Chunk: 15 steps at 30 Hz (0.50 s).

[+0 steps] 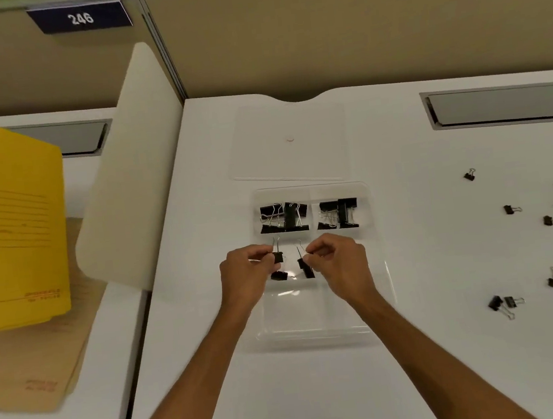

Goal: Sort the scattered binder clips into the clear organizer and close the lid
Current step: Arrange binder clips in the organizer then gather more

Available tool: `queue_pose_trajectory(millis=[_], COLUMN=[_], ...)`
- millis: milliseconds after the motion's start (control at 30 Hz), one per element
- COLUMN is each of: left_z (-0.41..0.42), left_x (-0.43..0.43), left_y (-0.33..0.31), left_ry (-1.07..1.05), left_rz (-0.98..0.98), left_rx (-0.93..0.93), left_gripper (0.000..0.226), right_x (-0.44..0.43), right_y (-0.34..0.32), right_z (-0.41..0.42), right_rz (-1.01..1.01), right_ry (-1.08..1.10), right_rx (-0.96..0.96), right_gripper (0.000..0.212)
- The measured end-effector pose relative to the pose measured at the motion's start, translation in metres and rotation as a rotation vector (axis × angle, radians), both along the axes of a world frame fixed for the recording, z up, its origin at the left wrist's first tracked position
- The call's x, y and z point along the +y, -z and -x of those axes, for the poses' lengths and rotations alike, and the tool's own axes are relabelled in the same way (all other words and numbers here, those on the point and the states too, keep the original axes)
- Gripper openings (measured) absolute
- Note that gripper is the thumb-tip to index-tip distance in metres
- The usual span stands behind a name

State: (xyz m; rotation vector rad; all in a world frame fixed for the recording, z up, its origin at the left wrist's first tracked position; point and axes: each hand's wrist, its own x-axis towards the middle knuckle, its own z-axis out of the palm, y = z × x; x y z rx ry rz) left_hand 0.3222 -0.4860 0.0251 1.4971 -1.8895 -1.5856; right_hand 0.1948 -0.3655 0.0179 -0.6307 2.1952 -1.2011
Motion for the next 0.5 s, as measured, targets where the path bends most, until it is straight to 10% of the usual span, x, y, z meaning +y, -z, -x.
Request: queue_pose_trajectory(millis=[500], left_z=[0.028], left_x=[-0.014], left_y=[0.016], left_ry=[0.260], left_rz=[0.351], left_rx=[-0.407], left_gripper=[0.020], right_x=[-0.038], right_y=[0.009], right_z=[-0.006], right_rz=[-0.393], right_ry=[-0.247], right_rx=[0.461], right_gripper=[0.004])
